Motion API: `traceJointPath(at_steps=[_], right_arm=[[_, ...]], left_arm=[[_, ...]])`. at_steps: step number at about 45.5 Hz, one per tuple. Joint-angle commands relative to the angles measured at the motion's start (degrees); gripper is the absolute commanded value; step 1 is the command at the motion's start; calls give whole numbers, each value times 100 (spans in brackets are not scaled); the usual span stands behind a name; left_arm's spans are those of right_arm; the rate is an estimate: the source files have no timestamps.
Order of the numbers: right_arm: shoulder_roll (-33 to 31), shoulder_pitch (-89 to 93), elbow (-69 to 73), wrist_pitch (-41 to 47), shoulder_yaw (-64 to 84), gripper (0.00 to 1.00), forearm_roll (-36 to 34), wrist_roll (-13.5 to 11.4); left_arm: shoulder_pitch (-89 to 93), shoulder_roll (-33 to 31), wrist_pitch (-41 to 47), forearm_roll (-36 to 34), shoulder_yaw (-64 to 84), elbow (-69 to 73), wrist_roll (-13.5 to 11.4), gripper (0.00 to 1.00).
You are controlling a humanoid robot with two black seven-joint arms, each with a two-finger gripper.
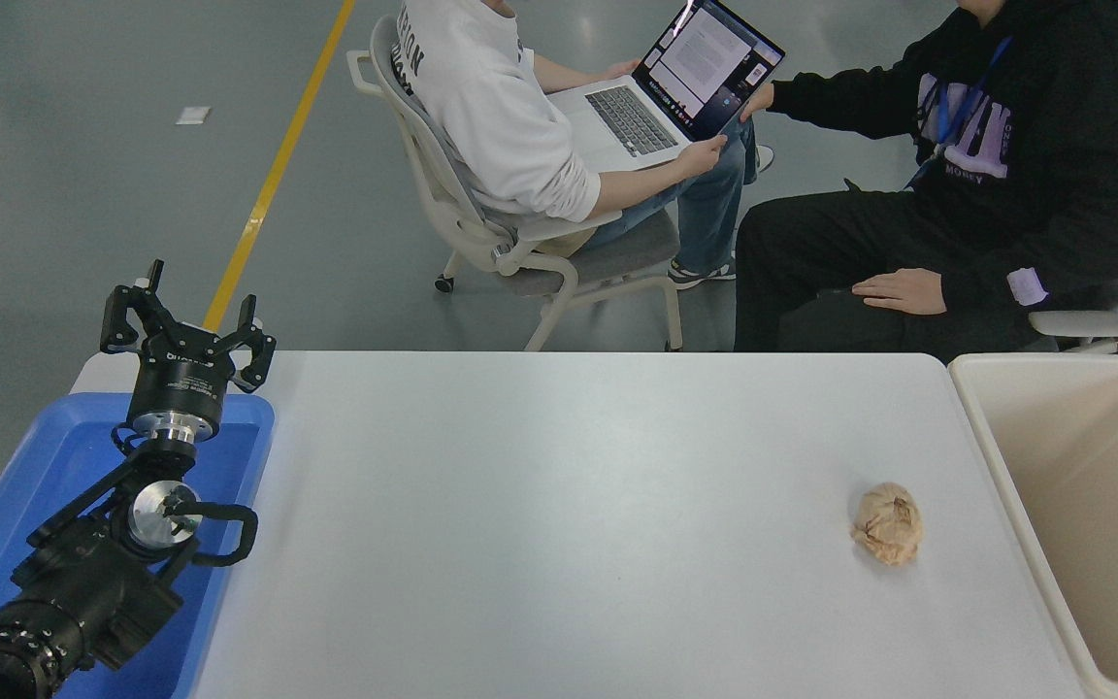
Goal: Pick up foil plate and place in dustbin
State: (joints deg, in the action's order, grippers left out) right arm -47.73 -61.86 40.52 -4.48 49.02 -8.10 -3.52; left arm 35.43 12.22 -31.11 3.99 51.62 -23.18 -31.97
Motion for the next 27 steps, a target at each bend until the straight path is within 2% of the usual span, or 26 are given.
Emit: traceJointPath(at_steps=[1,8,18,23,27], right_arm=[[-229,-2205,1914,131,1978,100,177,1],[-88,-3638,2688,675,2954,100,177,1],[588,-5300,2751,3715,3597,100,220,-26],[1071,-5792,2751,4665,3606,100,265,-26],[1511,-6109,2751,4948,3571,100,256,-26]], left_arm=[[-1,0,0,-4,-3,6,-2,99],[-1,0,0,-4,-3,-3,-2,99],[-1,0,0,-4,-3,-3,-2,99],[-1,0,0,-4,-3,-3,-2,99],[-9,0,0,5,-3,6,-2,99]])
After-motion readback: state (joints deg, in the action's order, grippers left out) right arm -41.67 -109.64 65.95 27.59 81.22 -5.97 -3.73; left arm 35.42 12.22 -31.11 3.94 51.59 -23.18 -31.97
